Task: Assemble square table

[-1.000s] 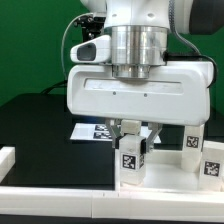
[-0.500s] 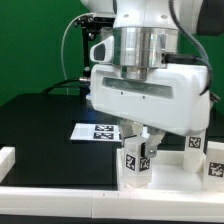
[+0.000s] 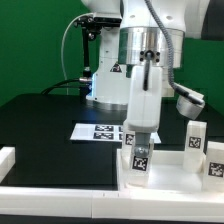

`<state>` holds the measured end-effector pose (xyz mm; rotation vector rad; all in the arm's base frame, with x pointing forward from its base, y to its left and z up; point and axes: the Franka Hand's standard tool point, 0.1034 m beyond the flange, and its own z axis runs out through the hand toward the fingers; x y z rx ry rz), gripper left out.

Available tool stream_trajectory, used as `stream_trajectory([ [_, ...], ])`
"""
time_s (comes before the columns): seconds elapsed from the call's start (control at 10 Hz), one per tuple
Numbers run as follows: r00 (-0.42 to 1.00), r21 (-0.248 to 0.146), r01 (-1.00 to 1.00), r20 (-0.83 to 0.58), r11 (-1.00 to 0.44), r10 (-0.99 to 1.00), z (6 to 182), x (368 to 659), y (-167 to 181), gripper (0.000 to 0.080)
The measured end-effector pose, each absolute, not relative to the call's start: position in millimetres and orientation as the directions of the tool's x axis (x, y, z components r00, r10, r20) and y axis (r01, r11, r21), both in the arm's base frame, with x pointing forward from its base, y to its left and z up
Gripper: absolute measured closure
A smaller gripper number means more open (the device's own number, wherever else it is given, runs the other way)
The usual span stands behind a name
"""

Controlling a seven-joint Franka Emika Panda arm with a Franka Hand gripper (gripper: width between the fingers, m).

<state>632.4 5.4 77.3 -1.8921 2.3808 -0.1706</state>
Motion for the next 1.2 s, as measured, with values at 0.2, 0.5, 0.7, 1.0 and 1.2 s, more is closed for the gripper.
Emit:
stream_trajectory([
  [0.2,-0.207,-0.146,-0.968,-0.001,0.205,-0.978,76.6,632,7,0.0347],
  [0.5,0.125,-0.157,-0.978,0.065,-0.134,-0.990,75.5,635,16,0.0161],
  [0.7,0.386,-0.139,-0.906,0.122,-0.401,-0.914,73.8,636,27,0.0152],
  [1.0,0.582,-0.106,-0.794,0.153,-0.599,-0.799,74.3,637,22,0.0151],
  [1.2,0.817,-0.037,-0.547,0.192,-0.836,-0.543,78.0,640,8,0.0151],
])
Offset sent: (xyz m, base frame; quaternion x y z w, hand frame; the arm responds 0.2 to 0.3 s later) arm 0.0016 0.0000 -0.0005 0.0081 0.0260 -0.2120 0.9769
